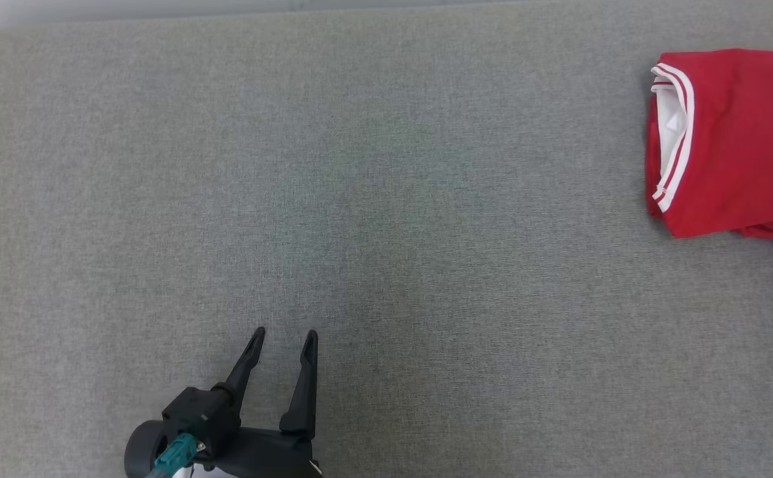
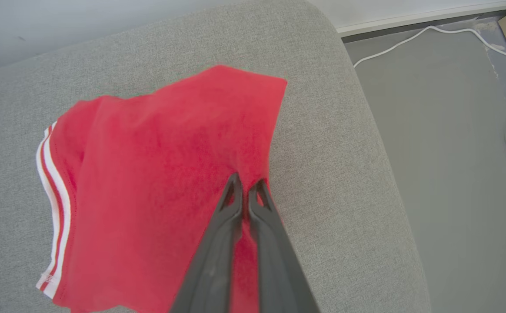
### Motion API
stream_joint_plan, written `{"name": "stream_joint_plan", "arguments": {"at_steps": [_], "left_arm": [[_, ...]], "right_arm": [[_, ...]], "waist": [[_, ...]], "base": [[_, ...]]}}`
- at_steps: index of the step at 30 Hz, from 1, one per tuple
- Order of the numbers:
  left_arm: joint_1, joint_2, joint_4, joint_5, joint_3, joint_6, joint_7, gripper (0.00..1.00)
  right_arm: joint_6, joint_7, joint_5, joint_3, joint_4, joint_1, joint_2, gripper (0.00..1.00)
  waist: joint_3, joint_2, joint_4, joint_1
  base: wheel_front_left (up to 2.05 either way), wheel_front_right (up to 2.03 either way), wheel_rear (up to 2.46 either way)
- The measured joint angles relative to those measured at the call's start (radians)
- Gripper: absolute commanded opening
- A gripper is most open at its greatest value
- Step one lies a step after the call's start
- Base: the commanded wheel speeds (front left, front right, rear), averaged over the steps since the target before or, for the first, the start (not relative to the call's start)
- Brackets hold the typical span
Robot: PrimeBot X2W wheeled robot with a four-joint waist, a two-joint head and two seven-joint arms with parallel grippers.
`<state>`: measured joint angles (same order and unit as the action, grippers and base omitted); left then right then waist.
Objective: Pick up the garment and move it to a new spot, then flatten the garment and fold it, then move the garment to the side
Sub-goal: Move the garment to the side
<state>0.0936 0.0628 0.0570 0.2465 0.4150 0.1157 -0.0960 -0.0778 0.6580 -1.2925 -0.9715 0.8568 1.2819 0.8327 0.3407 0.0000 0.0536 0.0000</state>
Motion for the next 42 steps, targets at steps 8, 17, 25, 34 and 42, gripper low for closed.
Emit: {"name": "stream_joint_plan", "arguments": {"at_steps": [8, 17, 25, 34, 42], "left_arm": [[0.017, -0.001, 0.004, 0.0, -0.014, 0.007, 0.0, 1.0], [0.022, -0.004, 0.052, 0.004, -0.022, 0.007, -0.011, 1.0], [0.011, 0.0, 0.077, 0.03, -0.094, 0.007, -0.052, 1.0], [-0.05, 0.008, 0.064, 0.042, -0.148, 0.008, -0.099, 1.0], [-0.144, 0.044, 0.058, 0.045, -0.181, 0.008, -0.108, 1.0]], "right_arm": [[0.006, -0.046, 0.101, -0.056, 0.028, 0.047, -0.017, 1.0], [0.086, -0.137, 0.134, -0.065, 0.044, 0.06, -0.059, 1.0], [0.148, -0.343, 0.076, -0.017, -0.011, -0.045, -0.165, 1.0], [0.163, -0.568, 0.038, 0.017, -0.074, -0.262, -0.177, 1.0], [0.167, -0.758, 0.041, 0.022, -0.198, -0.383, -0.235, 1.0]], "waist": [[0.018, 0.0, 0.011, 0.0], [-0.024, 0.0, -0.005, 0.0], [-0.102, 0.0, -0.027, 0.0], [-0.207, -0.0001, -0.059, -0.0002], [-0.3, -0.0001, -0.084, -0.0002]], "base": [[0.0, 0.0, 0.0], [0.0, 0.0, 0.0], [0.0, 0.0, 0.0], [0.0, 0.0, 0.0], [0.0, 0.0, 0.0]]}}
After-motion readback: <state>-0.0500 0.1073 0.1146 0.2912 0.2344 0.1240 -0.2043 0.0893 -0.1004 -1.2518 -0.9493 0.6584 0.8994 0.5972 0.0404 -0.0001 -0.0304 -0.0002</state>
